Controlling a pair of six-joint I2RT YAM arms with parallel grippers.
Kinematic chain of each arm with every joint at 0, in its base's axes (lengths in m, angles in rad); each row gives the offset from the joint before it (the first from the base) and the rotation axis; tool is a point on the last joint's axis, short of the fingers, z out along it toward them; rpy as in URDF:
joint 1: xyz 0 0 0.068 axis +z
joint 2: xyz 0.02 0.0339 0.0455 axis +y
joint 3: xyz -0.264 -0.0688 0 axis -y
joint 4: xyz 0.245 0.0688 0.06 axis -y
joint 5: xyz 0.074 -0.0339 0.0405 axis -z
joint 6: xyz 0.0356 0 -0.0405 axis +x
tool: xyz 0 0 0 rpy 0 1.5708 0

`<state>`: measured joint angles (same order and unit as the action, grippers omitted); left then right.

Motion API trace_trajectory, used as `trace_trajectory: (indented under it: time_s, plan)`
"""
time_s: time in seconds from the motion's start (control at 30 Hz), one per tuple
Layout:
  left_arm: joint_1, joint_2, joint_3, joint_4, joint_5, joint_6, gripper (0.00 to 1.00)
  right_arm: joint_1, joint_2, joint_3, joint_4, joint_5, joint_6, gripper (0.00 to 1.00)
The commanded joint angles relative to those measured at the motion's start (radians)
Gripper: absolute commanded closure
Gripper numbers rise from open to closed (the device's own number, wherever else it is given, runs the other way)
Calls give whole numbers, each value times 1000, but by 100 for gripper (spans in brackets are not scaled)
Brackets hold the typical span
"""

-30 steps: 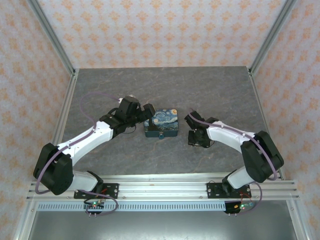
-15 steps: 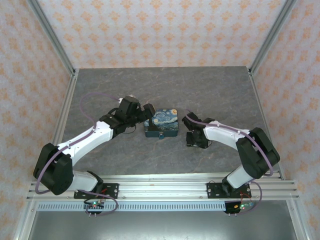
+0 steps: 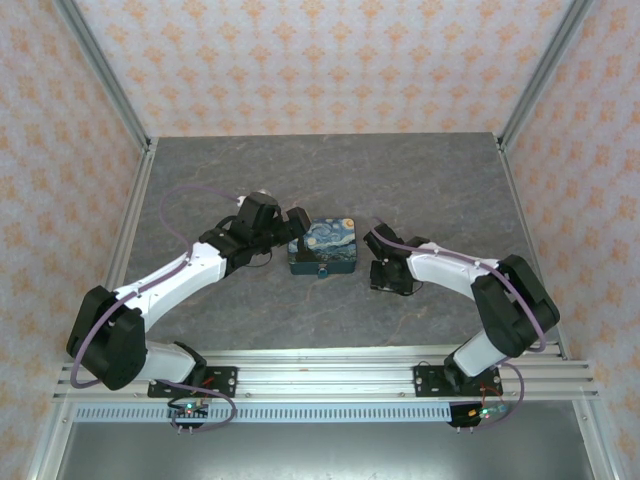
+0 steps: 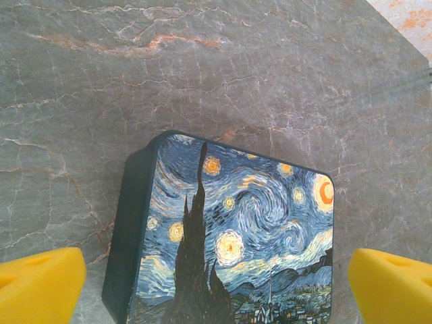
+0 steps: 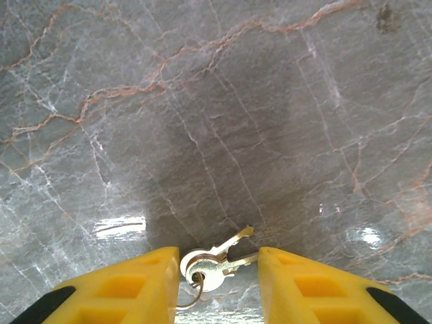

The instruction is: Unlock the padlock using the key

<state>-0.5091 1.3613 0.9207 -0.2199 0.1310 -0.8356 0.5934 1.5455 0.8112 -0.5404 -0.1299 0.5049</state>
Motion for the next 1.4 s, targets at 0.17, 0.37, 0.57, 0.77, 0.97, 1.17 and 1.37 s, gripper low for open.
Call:
trace_trajectory:
  time_s: [0.17,0.37,0.57,0.77,0.97,1.17,1.37]
  plan:
    - [10,-7,-6,-15,-9,15,0,6,-41,12,-50,60,9,53]
    - [9,-1,-9,-8,-5,13,0,5,-49,45,-72,65,-11,49]
    - [10,4,-9,-6,-5,13,0,6,9,72,-69,67,-37,49]
    - [10,13,-2,-6,-4,13,0,5,50,79,-69,84,-57,49]
    - [10,27,0,-1,1,12,0,6,73,65,-61,86,-63,51]
    - [10,29,1,-1,1,12,0,6,76,57,-61,92,-68,58]
    - [10,25,0,-1,2,10,0,6,50,56,-69,87,-68,71]
